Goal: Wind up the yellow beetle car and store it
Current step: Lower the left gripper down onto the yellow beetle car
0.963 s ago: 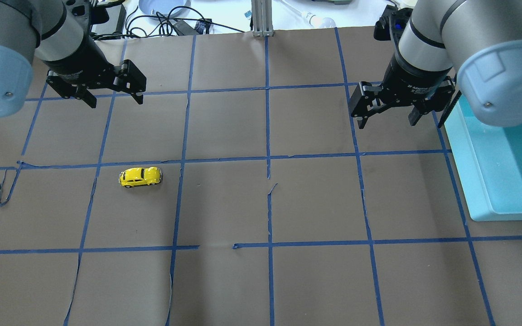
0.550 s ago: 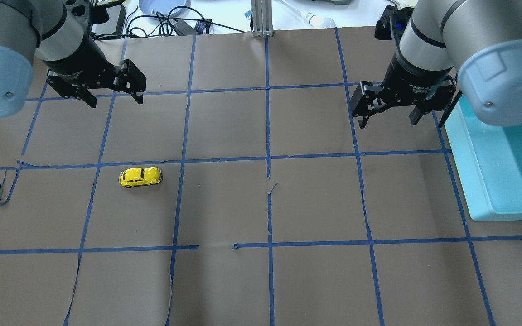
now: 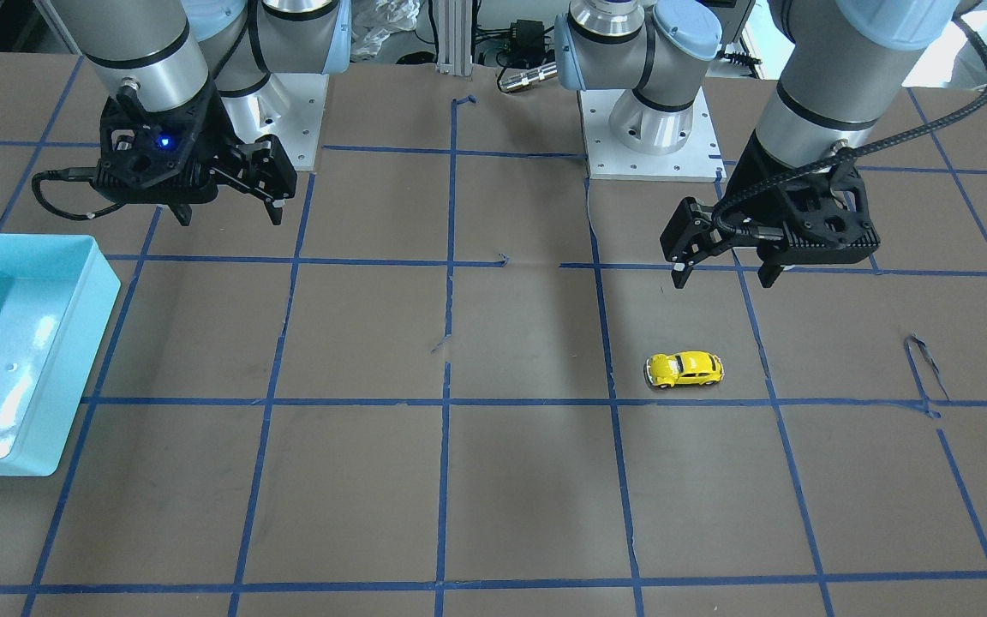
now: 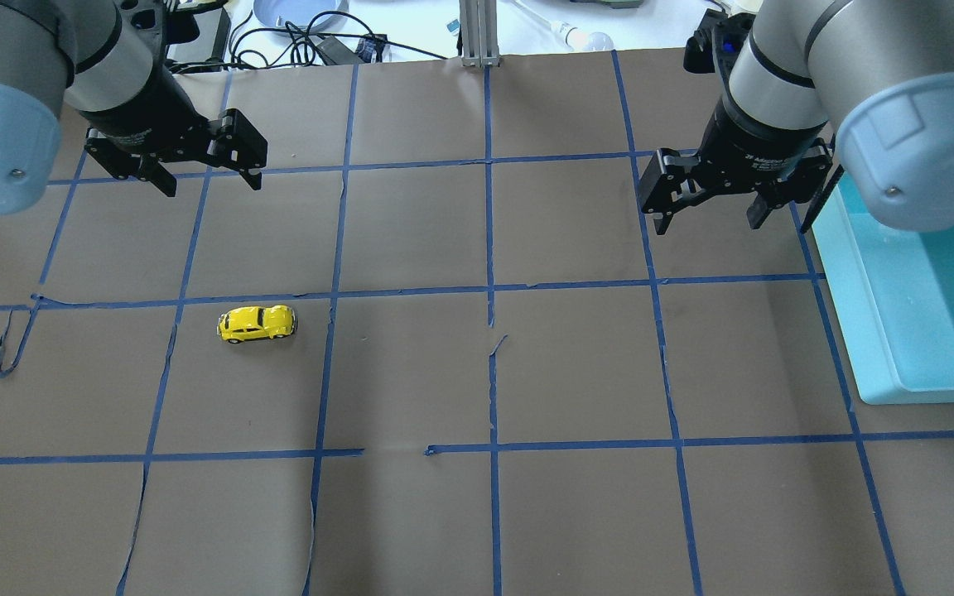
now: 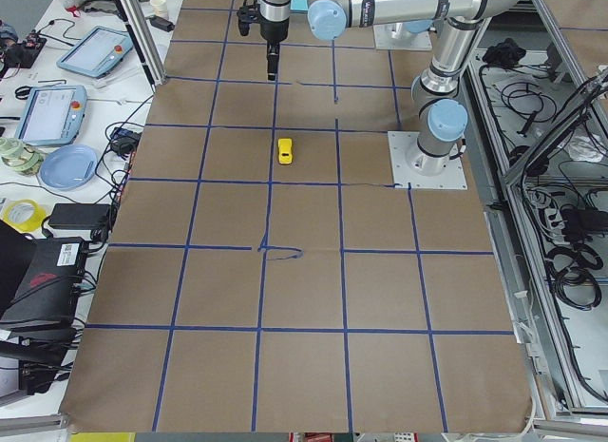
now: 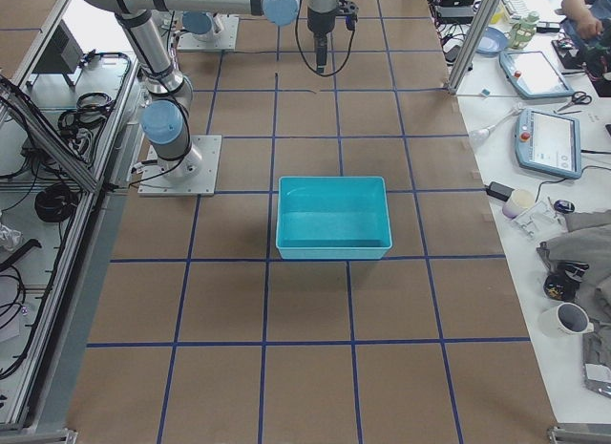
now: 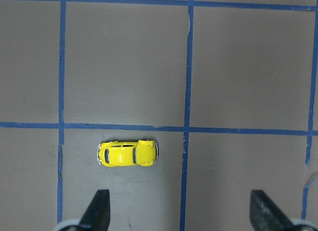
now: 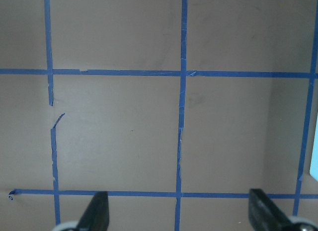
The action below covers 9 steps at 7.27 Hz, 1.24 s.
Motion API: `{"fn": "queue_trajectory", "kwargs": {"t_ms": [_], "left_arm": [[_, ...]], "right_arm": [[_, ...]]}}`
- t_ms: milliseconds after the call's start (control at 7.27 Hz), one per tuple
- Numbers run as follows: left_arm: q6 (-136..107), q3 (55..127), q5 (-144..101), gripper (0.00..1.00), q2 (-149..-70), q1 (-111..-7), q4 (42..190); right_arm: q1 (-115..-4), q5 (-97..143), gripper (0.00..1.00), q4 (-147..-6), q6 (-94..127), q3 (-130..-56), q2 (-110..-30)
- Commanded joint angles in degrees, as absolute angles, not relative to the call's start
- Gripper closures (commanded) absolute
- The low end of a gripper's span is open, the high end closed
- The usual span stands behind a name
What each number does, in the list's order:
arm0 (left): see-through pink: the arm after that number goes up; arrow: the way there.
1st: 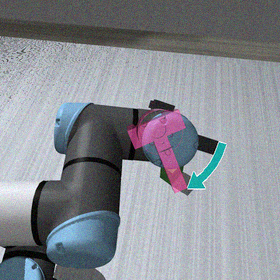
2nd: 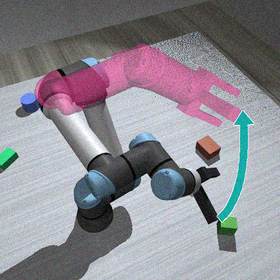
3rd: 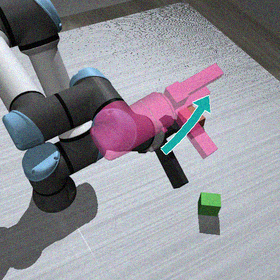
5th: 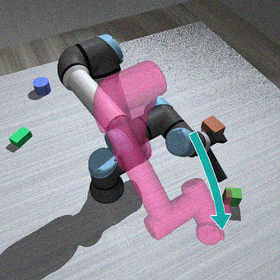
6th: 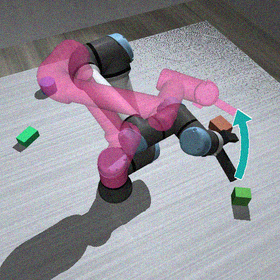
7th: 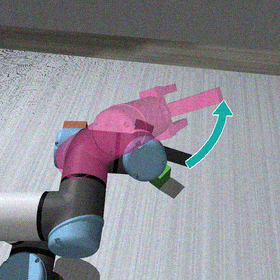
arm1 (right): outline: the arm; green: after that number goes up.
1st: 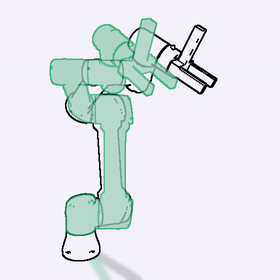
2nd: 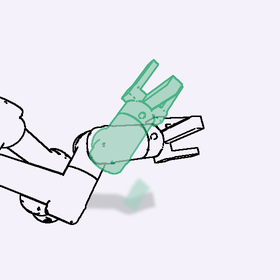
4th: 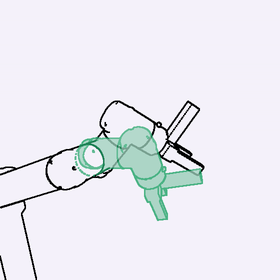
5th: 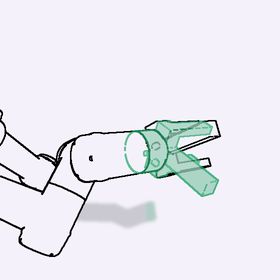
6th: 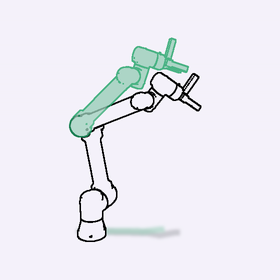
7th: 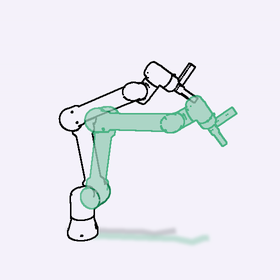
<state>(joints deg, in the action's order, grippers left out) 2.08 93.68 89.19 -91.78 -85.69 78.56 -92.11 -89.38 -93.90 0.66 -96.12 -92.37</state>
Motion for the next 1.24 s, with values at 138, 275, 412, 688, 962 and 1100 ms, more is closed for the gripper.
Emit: {"fn": "queue_trajectory", "kwargs": {"t_ms": [138,275,412,688,962,1100], "left_arm": [[13.53,93.69,88.94,0.0,-92.63,-85.43,79.19],[17.8,93.69,89.12,0.0,-92.64,-85.26,79.19],[27.41,95.69,89.03,0.0,-94.29,-85.08,78.58],[45.53,102.62,88.95,0.0,-97.81,-83.85,71.05],[67.1,104.14,89.03,0.0,-100.27,-80.7,70.05],[79.94,104.93,89.12,0.03,-100.81,-78.77,69.96]], "right_arm": [[-92.02,-89.38,0.0,-93.95,0.7,-96.15,-92.2],[-92.11,-89.3,0.0,-93.87,0.7,-96.15,-92.11],[-92.11,-89.21,0.0,-93.87,0.7,-96.15,-92.11],[-92.11,-89.21,0.0,-93.87,0.7,-96.15,-92.11],[-92.11,-89.3,0.0,-93.87,0.62,-96.15,-92.11],[-92.11,-89.3,0.0,-93.87,0.62,-96.15,-92.11]]}}
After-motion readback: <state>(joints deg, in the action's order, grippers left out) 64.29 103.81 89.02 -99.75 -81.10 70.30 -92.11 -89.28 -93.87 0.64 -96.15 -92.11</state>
